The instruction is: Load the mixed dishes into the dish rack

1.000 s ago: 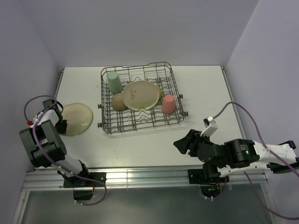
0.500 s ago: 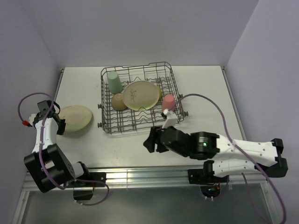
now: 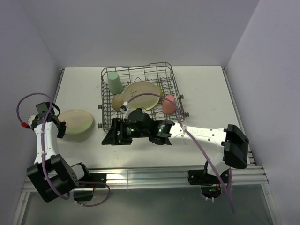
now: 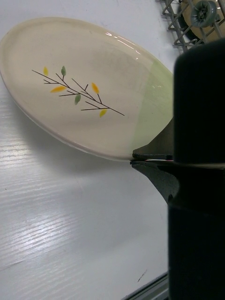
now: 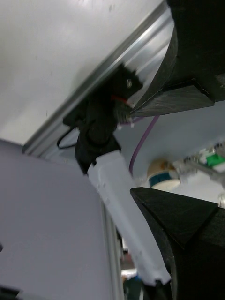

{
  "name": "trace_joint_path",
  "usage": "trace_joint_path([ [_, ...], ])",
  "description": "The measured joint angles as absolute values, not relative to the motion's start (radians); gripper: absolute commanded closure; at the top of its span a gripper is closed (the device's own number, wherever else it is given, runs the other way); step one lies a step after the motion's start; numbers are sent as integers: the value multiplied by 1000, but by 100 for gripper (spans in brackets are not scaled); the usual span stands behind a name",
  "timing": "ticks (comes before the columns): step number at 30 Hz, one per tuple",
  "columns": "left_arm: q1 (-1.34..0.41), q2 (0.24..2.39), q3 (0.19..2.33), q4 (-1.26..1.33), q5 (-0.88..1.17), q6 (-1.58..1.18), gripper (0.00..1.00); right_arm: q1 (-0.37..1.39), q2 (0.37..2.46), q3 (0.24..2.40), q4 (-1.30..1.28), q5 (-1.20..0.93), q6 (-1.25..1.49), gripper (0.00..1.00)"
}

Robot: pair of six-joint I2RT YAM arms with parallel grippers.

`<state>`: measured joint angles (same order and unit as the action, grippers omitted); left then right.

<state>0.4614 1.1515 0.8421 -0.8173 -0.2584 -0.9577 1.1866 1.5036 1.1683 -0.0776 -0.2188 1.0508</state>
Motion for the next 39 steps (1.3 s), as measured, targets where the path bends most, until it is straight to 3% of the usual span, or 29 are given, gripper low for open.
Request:
trace_joint_path([
  [12, 463, 1126, 844, -847, -247, -936, 100, 1206, 1701, 1193, 300, -256, 1415, 31],
  [17, 463, 1113, 855, -861, -232, -921, 100, 1228, 1809, 1195, 437, -264, 1544, 42],
  [22, 463, 1092, 855, -867, -223, -906, 100, 1229, 1858, 1179, 593, -278, 1679, 43],
  [39, 463, 1077, 880, -884, -205, -880, 100, 1162, 1899, 1323, 364, -291, 1584, 33],
])
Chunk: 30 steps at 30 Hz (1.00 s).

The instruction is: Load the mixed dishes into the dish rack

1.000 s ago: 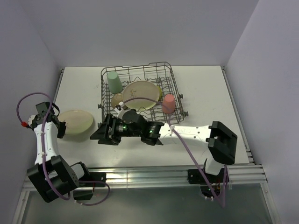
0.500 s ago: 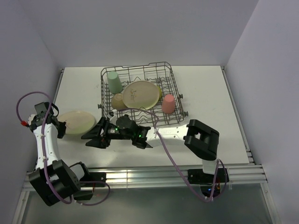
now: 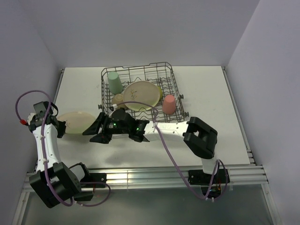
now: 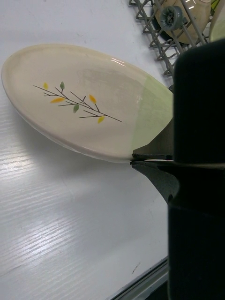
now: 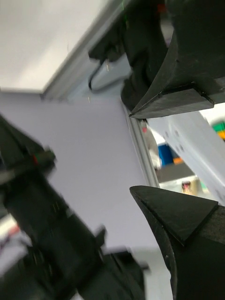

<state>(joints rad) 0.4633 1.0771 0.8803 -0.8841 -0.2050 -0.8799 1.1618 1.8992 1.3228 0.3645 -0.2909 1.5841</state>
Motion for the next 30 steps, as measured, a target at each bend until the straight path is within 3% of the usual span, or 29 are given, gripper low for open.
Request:
trace_joint_path([
  [6, 464, 1077, 881, -885, -189, -871, 100, 1162, 1941, 1351, 232, -209, 1462, 32],
  [30, 464, 1077, 881, -905, -120, -849, 100, 1173, 2105, 1454, 269, -73, 1279, 36],
])
